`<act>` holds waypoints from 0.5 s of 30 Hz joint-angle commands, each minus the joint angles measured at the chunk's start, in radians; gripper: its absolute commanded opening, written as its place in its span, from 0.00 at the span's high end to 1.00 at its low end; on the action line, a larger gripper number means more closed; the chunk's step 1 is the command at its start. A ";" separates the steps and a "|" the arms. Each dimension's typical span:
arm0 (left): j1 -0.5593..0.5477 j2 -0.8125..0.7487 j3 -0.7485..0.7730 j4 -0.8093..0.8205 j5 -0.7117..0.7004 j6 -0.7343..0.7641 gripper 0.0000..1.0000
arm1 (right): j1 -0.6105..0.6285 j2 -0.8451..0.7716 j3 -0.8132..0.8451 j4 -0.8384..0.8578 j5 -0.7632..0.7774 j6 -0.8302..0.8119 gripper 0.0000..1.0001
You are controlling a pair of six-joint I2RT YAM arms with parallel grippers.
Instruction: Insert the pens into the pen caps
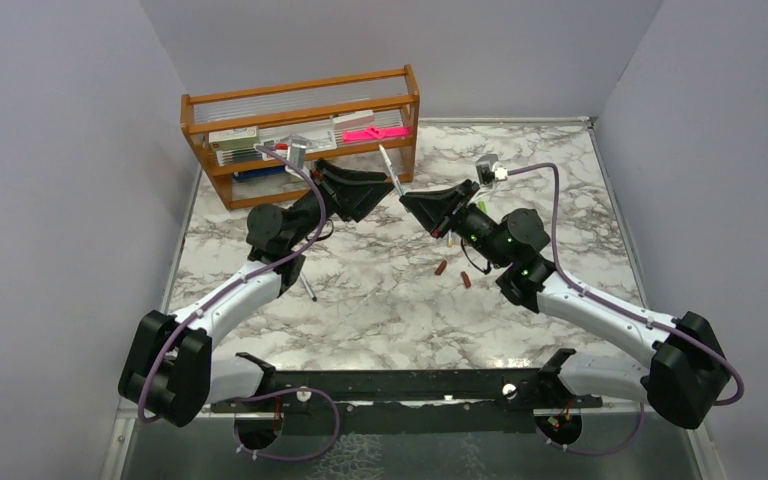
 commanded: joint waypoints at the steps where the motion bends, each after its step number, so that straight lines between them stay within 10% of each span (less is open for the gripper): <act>1: -0.012 -0.004 0.025 0.035 -0.027 0.006 0.38 | 0.000 -0.032 -0.002 0.043 0.014 -0.032 0.99; 15: -0.088 0.094 0.112 0.050 -0.046 0.029 0.53 | 0.000 -0.007 -0.016 0.064 -0.060 -0.003 0.99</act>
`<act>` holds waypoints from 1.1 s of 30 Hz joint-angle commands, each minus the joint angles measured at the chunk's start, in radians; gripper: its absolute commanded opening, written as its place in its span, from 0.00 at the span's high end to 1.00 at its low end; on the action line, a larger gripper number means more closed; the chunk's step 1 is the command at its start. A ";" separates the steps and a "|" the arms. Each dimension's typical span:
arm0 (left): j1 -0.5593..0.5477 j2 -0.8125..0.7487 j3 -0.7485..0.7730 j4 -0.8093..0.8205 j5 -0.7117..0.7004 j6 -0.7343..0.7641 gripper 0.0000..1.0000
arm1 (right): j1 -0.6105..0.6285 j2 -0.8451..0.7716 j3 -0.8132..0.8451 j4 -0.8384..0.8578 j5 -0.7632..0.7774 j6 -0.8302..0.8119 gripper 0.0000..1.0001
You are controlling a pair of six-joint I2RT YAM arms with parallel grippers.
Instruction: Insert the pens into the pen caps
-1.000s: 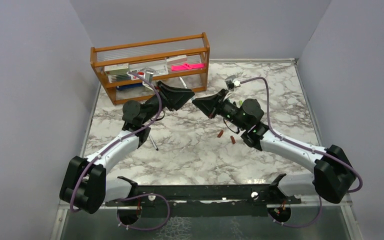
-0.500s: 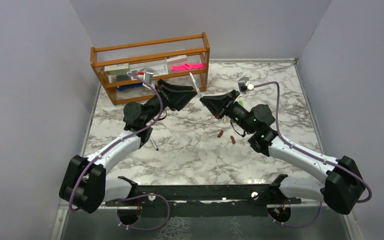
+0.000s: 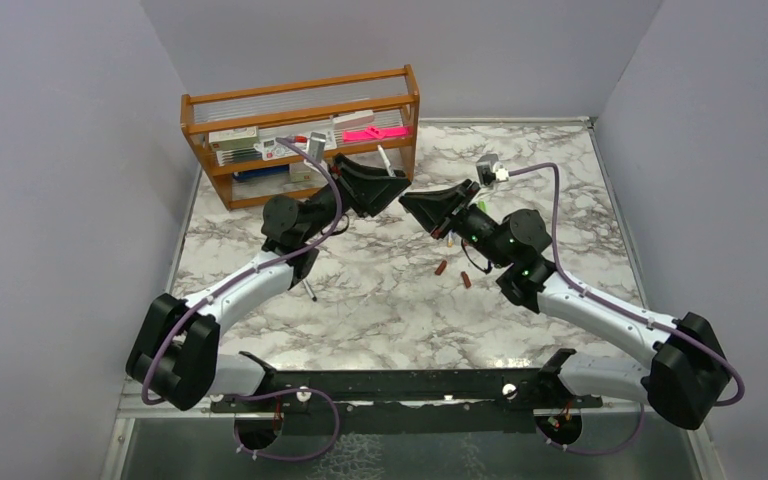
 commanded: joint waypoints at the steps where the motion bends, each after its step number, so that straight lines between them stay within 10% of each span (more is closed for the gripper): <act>1: -0.020 0.024 0.046 0.053 -0.031 0.014 0.59 | -0.001 0.004 -0.017 0.046 -0.032 0.009 0.99; 7: -0.024 0.033 0.057 0.054 -0.029 0.005 1.00 | 0.000 -0.009 -0.017 0.020 -0.013 -0.002 0.99; 9: -0.025 0.036 0.057 0.057 -0.021 0.006 1.00 | 0.000 -0.009 -0.011 0.008 -0.007 -0.007 0.99; 15: -0.014 0.000 0.113 -0.286 -0.035 0.241 1.00 | -0.001 -0.019 0.111 -0.307 0.131 -0.130 0.46; 22: -0.015 -0.030 0.239 -0.856 -0.277 0.575 1.00 | -0.042 0.142 0.278 -0.905 0.435 -0.244 0.54; 25: -0.017 -0.026 0.247 -0.917 -0.298 0.598 1.00 | -0.056 0.144 0.216 -0.971 0.482 -0.245 0.63; 33: -0.021 -0.002 0.212 -0.886 -0.267 0.564 1.00 | -0.118 0.215 0.151 -1.103 0.382 -0.171 0.47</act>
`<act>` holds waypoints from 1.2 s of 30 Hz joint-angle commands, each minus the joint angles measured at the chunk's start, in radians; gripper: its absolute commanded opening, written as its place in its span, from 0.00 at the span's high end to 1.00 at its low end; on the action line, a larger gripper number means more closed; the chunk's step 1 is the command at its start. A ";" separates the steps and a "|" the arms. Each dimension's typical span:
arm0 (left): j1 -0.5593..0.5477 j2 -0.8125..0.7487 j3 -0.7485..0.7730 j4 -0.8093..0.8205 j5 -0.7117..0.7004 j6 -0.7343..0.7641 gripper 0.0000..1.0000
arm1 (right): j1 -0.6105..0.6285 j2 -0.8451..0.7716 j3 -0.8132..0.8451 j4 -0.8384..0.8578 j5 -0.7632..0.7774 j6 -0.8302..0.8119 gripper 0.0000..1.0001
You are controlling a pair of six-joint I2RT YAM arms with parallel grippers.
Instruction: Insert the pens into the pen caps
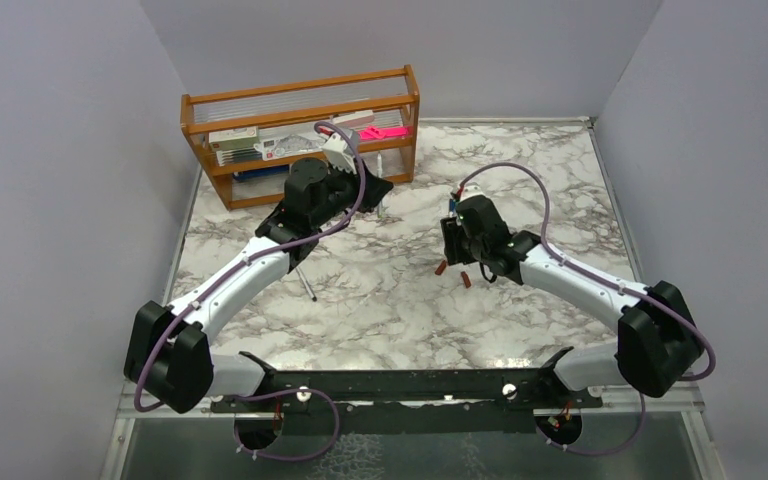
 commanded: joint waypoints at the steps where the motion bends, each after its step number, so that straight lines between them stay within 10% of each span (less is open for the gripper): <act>1: -0.003 0.011 -0.013 -0.014 -0.010 0.015 1.00 | -0.029 0.046 0.001 -0.125 -0.021 0.041 0.45; 14: -0.007 0.046 -0.019 0.009 0.018 -0.001 1.00 | -0.031 0.120 -0.055 -0.131 -0.057 0.069 0.47; 24: -0.007 0.067 -0.025 0.020 0.036 -0.019 1.00 | -0.035 0.066 -0.089 -0.143 -0.036 0.115 0.98; 36: -0.008 0.065 -0.029 0.017 0.035 -0.018 1.00 | -0.095 0.091 -0.101 -0.141 -0.054 0.130 0.99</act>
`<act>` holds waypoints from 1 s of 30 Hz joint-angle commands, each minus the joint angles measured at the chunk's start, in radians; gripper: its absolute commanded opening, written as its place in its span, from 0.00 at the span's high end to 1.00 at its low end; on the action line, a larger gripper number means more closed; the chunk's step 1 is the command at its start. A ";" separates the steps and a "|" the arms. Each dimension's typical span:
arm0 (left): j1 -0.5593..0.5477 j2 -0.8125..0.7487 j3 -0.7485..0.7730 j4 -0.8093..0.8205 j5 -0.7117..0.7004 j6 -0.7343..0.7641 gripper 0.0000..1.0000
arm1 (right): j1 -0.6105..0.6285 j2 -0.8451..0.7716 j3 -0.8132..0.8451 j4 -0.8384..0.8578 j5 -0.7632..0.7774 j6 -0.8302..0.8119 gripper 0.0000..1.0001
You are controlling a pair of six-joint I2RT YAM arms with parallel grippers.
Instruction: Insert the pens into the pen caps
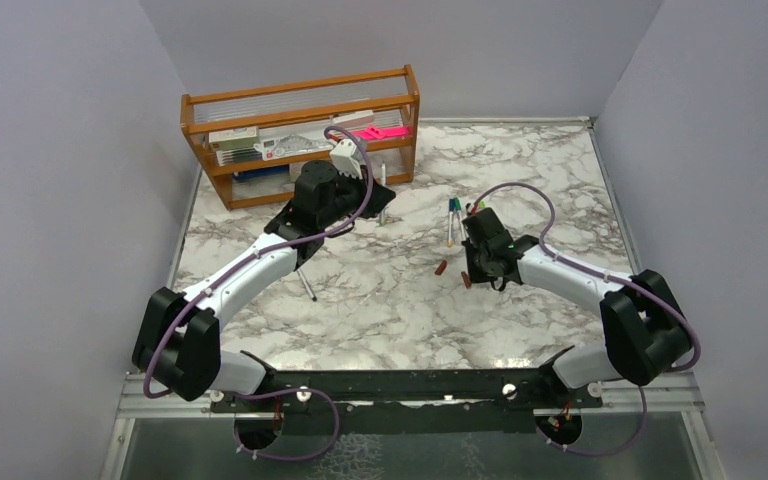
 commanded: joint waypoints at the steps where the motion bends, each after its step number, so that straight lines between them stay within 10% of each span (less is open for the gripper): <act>1: -0.006 0.001 -0.013 0.029 0.020 -0.004 1.00 | 0.001 0.008 -0.008 0.007 -0.015 0.003 0.99; 30: -0.006 -0.005 -0.013 0.005 -0.008 0.002 1.00 | 0.003 0.068 -0.040 0.115 -0.218 0.000 0.99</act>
